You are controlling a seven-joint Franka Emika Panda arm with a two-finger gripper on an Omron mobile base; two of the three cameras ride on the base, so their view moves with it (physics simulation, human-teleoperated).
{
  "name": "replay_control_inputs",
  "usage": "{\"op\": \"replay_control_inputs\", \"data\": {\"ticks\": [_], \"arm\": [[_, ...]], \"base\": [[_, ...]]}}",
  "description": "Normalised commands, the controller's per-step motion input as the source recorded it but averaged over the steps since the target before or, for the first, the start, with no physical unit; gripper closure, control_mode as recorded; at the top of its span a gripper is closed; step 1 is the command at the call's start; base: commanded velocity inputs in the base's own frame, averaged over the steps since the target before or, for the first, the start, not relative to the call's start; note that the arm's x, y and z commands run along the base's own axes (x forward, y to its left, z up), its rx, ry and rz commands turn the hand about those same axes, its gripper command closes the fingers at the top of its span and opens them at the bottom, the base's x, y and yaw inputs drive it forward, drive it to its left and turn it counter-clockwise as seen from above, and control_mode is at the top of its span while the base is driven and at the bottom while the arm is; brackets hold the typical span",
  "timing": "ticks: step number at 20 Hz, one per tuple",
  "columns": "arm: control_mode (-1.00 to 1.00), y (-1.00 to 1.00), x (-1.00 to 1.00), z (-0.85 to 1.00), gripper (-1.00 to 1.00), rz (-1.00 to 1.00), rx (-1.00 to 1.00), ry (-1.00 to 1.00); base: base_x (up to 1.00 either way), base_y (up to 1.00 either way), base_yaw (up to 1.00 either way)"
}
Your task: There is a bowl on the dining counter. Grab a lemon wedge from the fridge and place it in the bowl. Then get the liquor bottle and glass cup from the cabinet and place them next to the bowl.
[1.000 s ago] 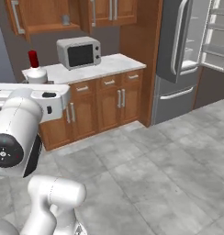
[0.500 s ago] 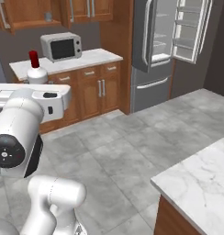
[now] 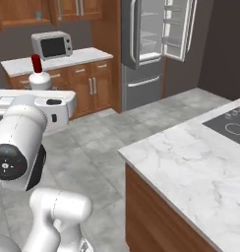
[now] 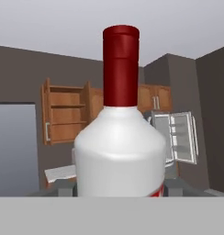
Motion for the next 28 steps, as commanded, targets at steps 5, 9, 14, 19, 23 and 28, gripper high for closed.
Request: {"op": "replay_control_inputs", "data": {"ticks": [5, 9, 14, 19, 23, 28], "arm": [[1.00, 0.00, 0.00, 0.00, 1.00, 0.00, 0.00, 0.00], [1.00, 0.00, 0.00, 0.00, 1.00, 0.00, 0.00, 0.00], [1.00, 0.00, 0.00, 0.00, 1.00, 0.00, 0.00, 0.00], [1.00, 0.00, 0.00, 0.00, 1.00, 0.00, 0.00, 0.00], [1.00, 0.00, 0.00, 0.00, 1.00, 0.00, 0.00, 0.00], [1.00, 0.00, 0.00, 0.00, 1.00, 0.00, 0.00, 0.00]], "base": [[-0.82, -1.00, -0.04], [-0.82, -1.00, -0.04], [-0.89, -1.00, -0.03], [-0.86, -1.00, -0.02], [-0.79, -1.00, -0.01], [-0.76, -1.00, 0.00]]}}
